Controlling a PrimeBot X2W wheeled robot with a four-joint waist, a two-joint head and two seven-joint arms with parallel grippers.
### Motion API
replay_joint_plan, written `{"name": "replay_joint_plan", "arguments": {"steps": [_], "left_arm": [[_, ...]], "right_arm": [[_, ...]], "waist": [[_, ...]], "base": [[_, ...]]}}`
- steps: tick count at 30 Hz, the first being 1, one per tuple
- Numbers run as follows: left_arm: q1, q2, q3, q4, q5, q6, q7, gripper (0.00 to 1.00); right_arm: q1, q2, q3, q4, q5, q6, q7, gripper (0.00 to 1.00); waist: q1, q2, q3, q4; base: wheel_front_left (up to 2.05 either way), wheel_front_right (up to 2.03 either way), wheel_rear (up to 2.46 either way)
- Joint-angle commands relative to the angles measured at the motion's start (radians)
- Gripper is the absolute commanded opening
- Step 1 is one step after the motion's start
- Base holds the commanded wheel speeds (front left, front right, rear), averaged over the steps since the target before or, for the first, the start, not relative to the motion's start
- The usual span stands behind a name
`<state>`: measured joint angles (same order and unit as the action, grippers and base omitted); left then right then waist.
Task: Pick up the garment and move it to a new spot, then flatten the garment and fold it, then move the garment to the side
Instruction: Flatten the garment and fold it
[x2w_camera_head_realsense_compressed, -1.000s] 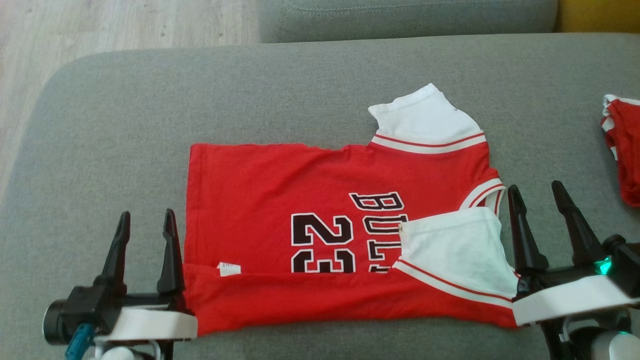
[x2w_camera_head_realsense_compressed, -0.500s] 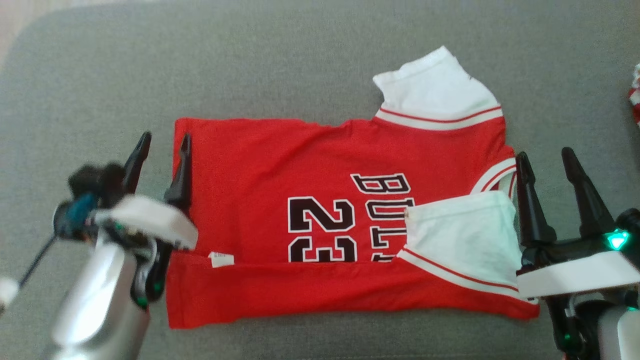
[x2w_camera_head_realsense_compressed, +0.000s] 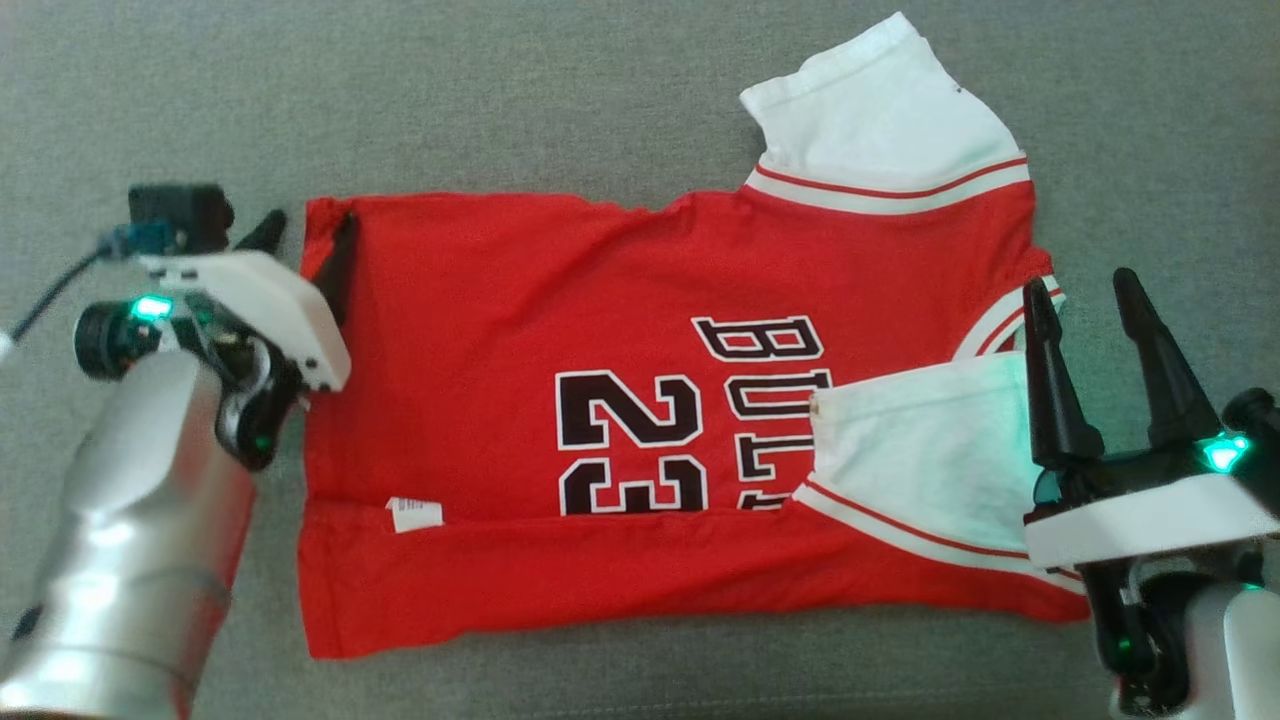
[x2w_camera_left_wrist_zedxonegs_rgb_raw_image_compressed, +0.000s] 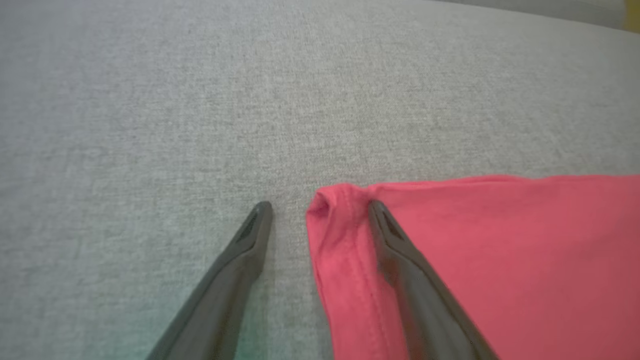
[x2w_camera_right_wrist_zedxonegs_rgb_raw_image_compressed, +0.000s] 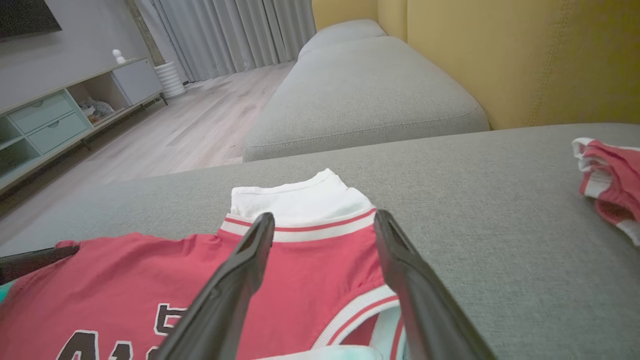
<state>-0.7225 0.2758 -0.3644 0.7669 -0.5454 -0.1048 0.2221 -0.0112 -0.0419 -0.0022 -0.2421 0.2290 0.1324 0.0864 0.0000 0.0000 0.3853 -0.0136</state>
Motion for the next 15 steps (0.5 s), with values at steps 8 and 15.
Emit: {"name": "replay_joint_plan", "arguments": {"steps": [8, 15], "left_arm": [[-0.063, 0.022, -0.055, 0.073, -0.022, -0.023, 0.054, 0.0], [-0.113, 0.006, -0.091, 0.063, -0.015, -0.025, -0.054, 0.0]], "right_arm": [[-0.121, -0.008, -0.014, 0.063, -0.003, -0.002, 0.025, 1.0], [-0.366, -0.044, -0.014, 0.309, 0.011, -0.002, 0.092, 1.0]], "waist": [[0.0, 0.0, 0.006, 0.011], [0.0, 0.0, 0.015, 0.058]], "base": [[0.0, 0.0, 0.0], [0.0, 0.0, 0.0]]}}
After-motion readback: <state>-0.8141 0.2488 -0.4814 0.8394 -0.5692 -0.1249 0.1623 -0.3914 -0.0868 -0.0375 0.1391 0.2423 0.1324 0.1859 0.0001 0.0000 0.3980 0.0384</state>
